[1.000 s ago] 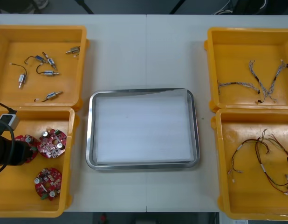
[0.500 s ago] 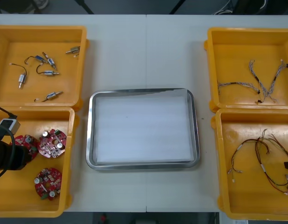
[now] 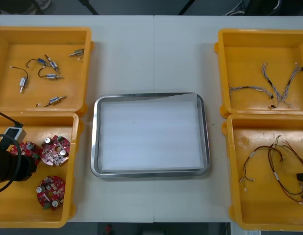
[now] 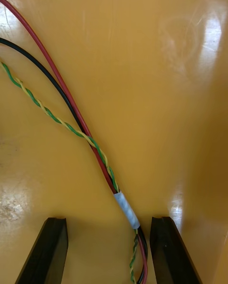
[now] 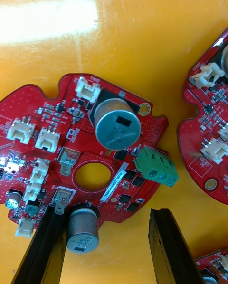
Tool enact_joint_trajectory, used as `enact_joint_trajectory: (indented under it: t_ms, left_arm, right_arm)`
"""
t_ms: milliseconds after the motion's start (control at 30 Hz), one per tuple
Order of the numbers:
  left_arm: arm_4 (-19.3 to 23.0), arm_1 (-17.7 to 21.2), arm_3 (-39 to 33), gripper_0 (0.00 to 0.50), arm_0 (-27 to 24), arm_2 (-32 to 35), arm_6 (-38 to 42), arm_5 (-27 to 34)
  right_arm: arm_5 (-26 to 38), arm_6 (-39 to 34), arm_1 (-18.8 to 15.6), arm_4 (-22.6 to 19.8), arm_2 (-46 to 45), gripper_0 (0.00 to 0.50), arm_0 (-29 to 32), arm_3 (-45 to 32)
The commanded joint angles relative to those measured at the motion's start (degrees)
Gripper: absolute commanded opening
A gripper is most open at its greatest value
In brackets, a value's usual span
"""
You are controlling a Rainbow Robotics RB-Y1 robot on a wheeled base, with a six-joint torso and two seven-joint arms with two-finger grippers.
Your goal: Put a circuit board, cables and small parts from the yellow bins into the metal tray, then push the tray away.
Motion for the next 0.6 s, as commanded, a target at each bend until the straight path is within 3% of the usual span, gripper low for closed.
enact_joint_trajectory:
  t_ms: [33,67,100,133,167,600]
  left_arm:
    - [-0.78,2.50,-0.09,0.500,1.69,-0.62,-0.33,-0.74]
    - [-0.87,2.50,-0.09,0.500,1.78,-0.62,-0.42,-0.74]
    - [-0.87,2.50,-0.09,0.371,1.78,-0.62,-0.42,-0.74]
    - [-0.87,2.50,-0.09,0.263,1.69,-0.62,-0.33,-0.83]
    - [-0.87,2.50,-0.09,0.000,1.78,-0.62,-0.42,-0.83]
    - [-0.52,2.68,-0.18,0.000,1.78,0.52,-0.77,-0.83]
  right_arm:
    - [-0.50,0.31,-1.76,-0.87,2.21,0.500,-0.34,1.47]
    - [-0.50,0.31,-1.76,-0.96,2.30,0.500,-0.26,1.56]
    - [-0.50,0.22,-1.76,-1.05,2.39,0.275,-0.26,1.56]
    - [-0.50,0.13,-1.76,-0.96,2.47,0.178,-0.26,1.56]
    - [-0.50,0.04,-1.67,-1.05,2.47,0.000,-0.26,1.56]
    - [1.78,0.75,-1.76,-2.01,-0.07,0.000,-0.69,-1.34]
